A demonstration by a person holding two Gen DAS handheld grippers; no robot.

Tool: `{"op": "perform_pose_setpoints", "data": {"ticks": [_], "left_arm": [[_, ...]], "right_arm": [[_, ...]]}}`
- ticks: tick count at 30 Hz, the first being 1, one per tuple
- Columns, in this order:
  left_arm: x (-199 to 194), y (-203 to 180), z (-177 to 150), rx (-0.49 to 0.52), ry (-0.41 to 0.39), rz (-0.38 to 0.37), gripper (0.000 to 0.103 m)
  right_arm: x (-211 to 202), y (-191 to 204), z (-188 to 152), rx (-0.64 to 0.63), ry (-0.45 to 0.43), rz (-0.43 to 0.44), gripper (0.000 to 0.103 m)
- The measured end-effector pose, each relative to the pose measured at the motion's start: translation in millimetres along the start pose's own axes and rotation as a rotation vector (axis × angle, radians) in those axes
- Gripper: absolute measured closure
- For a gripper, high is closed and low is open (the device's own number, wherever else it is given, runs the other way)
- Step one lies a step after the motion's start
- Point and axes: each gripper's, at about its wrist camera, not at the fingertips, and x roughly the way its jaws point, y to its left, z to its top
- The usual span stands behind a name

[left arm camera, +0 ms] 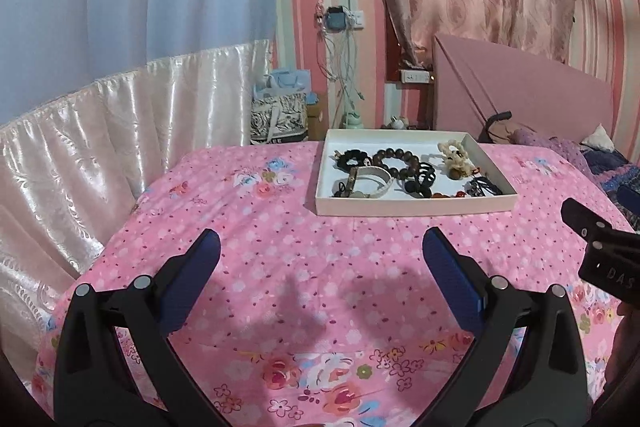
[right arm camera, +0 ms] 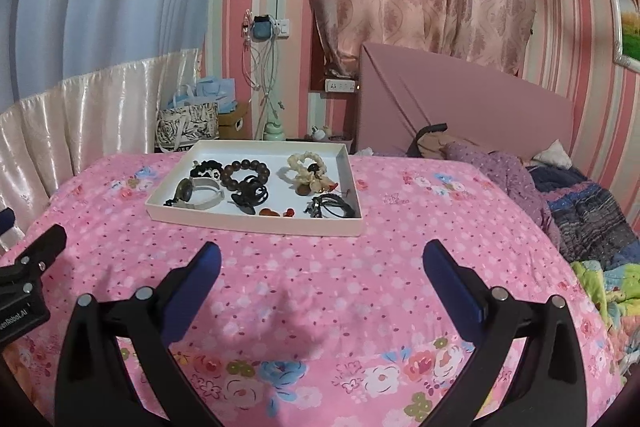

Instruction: Organize jewelry

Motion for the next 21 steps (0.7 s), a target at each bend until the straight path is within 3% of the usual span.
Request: {"op": "perform_pose_setpoints", "data": {"ticks": [6, 10, 21], "left_arm": [[5.5, 8.1, -0.2, -0.055, 0.010, 0.000, 0.003], [4.1, 8.0, -0.6, -0.049, -0.019, 0.042, 0.003], [6.4, 2.1, -3.2, -0.019, 0.001, 0.032, 0.003]], "right_arm": [[0.4, 1.9, -1.7, -0.020, -0.030, -0.048, 0.002], [7.0, -1.7, -3.0, -0.002, -0.002, -0.030, 0.002], [16.6, -0.4, -7.1, -0.001, 0.031, -0.047, 0.002]]}}
